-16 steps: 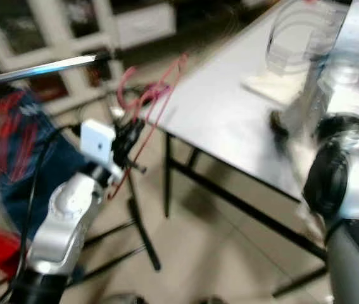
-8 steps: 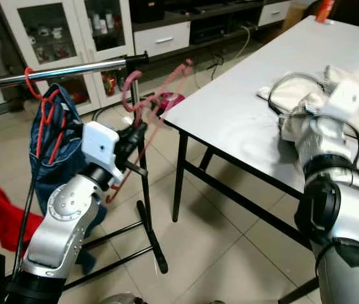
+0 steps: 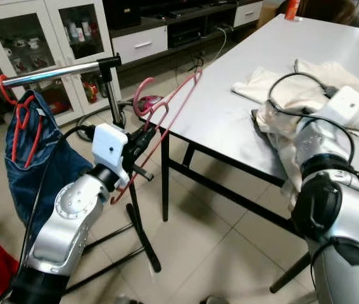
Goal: Hang hanger
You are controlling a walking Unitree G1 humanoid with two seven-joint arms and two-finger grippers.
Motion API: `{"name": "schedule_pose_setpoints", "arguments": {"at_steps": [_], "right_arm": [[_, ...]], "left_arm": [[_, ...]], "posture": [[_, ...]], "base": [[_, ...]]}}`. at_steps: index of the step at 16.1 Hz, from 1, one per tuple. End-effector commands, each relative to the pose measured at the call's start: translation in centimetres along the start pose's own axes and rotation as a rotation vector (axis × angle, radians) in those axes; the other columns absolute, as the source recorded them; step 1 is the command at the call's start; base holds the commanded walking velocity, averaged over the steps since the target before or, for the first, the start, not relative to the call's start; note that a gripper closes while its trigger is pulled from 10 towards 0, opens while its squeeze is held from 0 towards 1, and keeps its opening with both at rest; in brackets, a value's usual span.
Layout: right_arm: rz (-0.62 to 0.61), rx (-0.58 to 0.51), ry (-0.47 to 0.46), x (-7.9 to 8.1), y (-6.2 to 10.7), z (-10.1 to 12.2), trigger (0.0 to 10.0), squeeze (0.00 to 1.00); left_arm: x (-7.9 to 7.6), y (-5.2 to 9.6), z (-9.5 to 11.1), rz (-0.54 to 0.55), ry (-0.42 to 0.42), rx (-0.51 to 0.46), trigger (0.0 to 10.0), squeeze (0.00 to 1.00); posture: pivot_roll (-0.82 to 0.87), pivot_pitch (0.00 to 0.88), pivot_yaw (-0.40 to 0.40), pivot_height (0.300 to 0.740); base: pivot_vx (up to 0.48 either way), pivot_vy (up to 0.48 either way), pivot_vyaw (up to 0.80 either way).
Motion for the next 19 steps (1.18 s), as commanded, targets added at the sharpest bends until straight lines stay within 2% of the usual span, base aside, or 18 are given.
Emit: {"name": "schedule_pose_setpoints", "arguments": {"at_steps": [1, 3, 5, 6, 7, 11, 13, 14, 15, 17, 19], "right_arm": [[0.052, 0.0, 0.062, 1.6, 0.2, 0.1, 10.0, 1.0], [0.051, 0.038, 0.14, 1.4, 0.2, -1.2, 10.0, 1.0], [0.065, 0.026, 0.186, 1.9, 0.3, -1.3, 10.0, 1.0], [0.076, 0.004, 0.198, 2.3, 0.4, -0.8, 10.0, 1.0], [0.116, -0.07, 0.272, 3.5, 0.6, 0.7, 10.0, 1.0], [0.096, -0.173, 0.33, 4.0, 0.9, 2.6, 10.0, 1.0], [0.099, -0.152, 0.331, 4.1, 0.9, 1.8, 10.0, 1.0], [0.129, -0.071, 0.307, 4.3, 0.9, -0.5, 10.0, 1.0], [0.137, 0.049, 0.226, 4.0, 0.9, -3.6, 10.0, 1.0], [0.119, 0.073, 0.199, 3.5, 1.1, -4.4, 10.0, 1.0], [0.108, 0.049, 0.2, 3.2, 1.7, -4.3, 10.0, 1.0]], "left_arm": [[0.1, -0.1, 0.0, -0.002, -0.001, 0.003, 10.0, 0.0], [0.0, -0.4, 0.0, -0.008, -0.002, 0.0, 10.0, 0.0], [0.1, -0.6, 0.0, -0.005, -0.008, -0.003, 10.0, 0.0], [0.2, -0.6, -0.1, 0.0, -0.011, -0.002, 10.0, 0.0], [0.6, -0.7, -0.2, 0.018, -0.007, -0.004, 10.0, 0.0], [0.5, -0.9, -0.4, 0.01, -0.001, -0.003, 10.0, 0.0], [0.4, -1.0, -0.6, 0.004, 0.001, -0.001, 10.0, 0.0], [0.4, -1.0, -0.7, -0.004, 0.001, 0.003, 10.0, 0.0], [0.5, -1.0, -0.8, -0.007, 0.002, 0.005, 10.0, 0.0], [0.5, -1.0, -0.9, -0.007, 0.004, 0.006, 10.0, 0.0], [0.5, -0.9, -1.0, -0.009, 0.004, 0.008, 10.0, 0.0]], "posture": [[0.07, 0.0, 0.052, 0.74], [0.06, 0.0, 0.053, 0.74], [0.06, 0.0, 0.046, 0.74], [0.06, 0.0, 0.044, 0.74], [0.05, 0.0, 0.046, 0.74], [0.02, 0.0, 0.048, 0.74], [0.0, 0.0, 0.05, 0.74], [-0.01, 0.0, 0.049, 0.74], [-0.02, 0.0, 0.045, 0.74], [-0.03, 0.0, 0.043, 0.74], [-0.04, 0.0, 0.037, 0.74]], "base": [[0.0, 0.0, 0.0], [0.0, 0.0, 0.0], [0.0, 0.0, 0.0], [0.0, 0.0, 0.0], [0.0, 0.0, 0.0], [0.0, 0.0, 0.0], [0.0, 0.0, 0.0], [0.0, 0.0, 0.0], [0.0, 0.0, 0.0], [0.0, 0.0, 0.0], [0.0, 0.0, 0.0]]}}
Point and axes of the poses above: a point about 5 cm out from each wrist's last joint towards the gripper, its own y axis pointing back from the gripper into the wrist, its own z axis along the axis of the wrist's last joint, x = y × z, the point moved 3 cm from there along -y, pointing out of the wrist towards the gripper, and after that the axes turned 9 degrees about y, right-handed, at the moved point
